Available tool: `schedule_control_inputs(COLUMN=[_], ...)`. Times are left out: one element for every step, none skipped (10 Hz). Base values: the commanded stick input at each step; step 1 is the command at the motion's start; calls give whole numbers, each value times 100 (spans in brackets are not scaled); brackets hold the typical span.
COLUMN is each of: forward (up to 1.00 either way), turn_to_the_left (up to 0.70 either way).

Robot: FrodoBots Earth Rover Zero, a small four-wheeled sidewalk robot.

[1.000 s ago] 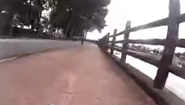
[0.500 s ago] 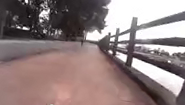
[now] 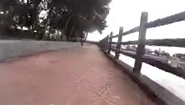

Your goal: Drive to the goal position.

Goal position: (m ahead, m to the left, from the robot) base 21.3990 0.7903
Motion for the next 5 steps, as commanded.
schedule_control_inputs(forward=[100, 100, 100, 100, 100], turn_to_the_left=[0, 0, 0, 0, 0])
